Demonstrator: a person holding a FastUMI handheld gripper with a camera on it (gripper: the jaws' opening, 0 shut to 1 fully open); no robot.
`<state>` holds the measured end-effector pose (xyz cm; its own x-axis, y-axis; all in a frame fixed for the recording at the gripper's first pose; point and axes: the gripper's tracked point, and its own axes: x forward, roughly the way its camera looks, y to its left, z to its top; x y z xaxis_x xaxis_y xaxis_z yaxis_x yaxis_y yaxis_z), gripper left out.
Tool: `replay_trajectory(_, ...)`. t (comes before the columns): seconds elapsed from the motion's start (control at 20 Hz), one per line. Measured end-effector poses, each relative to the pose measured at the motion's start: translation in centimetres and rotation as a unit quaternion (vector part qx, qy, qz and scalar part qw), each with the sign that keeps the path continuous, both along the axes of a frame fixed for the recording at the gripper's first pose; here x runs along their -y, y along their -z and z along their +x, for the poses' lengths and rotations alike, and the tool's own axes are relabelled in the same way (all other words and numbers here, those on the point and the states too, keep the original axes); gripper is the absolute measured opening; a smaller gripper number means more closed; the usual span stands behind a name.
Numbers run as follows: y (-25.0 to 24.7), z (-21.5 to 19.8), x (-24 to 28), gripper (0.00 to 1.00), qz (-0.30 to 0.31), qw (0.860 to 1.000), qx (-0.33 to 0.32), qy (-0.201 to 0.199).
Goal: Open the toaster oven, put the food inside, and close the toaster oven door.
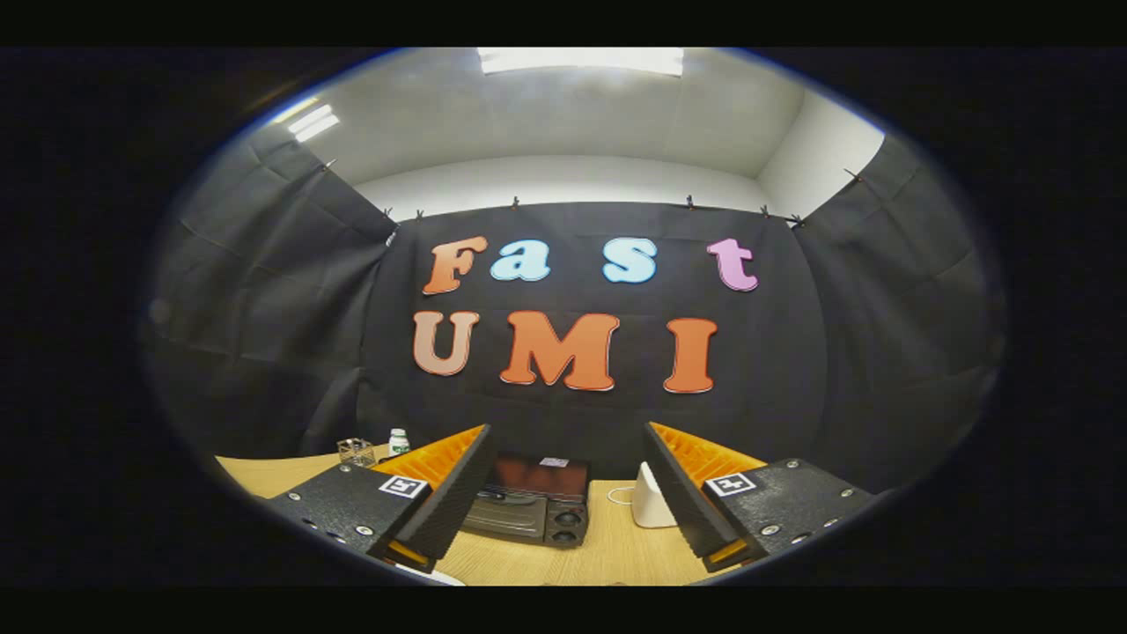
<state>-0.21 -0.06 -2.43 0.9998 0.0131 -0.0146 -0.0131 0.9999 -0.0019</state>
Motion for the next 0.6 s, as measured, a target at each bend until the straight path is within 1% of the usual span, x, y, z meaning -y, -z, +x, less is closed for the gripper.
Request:
replay_trajectory(0.25,0.9,1.4,-1.3,0.99,0.010,1.000,0.000,-0.005)
replay_trajectory(0.4,1.7,2.8,-3.3,0.99,0.023,1.000,-0.003,-0.017)
replay_trajectory(0.55,3.1,4.5,-5.2,0.99,0.024,0.999,-0.008,-0.024)
replay_trajectory(0.6,3.7,5.2,-6.3,0.99,0.019,0.999,-0.011,-0.035)
